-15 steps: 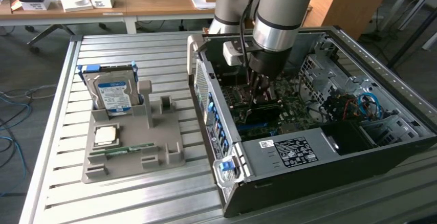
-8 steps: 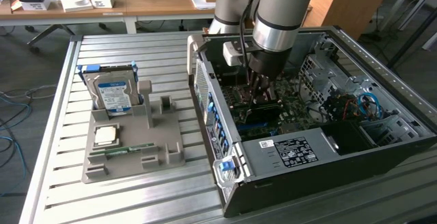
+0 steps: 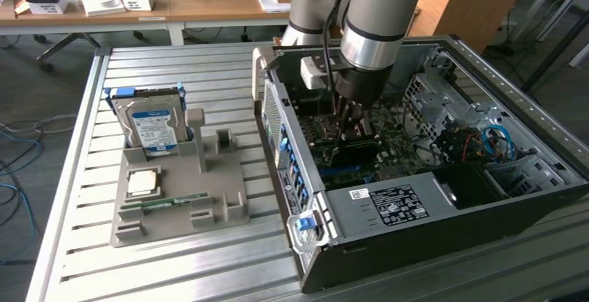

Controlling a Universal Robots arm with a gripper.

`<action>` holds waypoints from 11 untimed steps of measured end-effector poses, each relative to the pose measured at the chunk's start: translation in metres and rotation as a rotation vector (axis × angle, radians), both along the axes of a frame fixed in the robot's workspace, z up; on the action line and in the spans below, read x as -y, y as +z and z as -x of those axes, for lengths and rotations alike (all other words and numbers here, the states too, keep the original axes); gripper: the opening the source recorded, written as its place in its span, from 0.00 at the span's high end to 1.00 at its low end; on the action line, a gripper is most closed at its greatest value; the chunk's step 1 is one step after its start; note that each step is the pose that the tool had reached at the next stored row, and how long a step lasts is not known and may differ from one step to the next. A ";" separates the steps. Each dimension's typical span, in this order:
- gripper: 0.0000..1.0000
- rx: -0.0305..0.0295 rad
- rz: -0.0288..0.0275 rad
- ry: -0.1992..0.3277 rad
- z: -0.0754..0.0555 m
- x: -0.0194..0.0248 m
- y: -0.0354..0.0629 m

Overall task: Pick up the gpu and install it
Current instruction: 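Press down on the gpu until it lock into place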

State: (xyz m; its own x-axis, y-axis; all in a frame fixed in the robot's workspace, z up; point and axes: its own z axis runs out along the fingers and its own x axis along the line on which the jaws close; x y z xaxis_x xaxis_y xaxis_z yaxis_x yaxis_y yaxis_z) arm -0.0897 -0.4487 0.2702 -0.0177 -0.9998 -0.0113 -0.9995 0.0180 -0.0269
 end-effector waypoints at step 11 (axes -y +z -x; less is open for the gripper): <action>0.89 0.0000 -0.0005 0.000 0.000 0.0000 -0.0010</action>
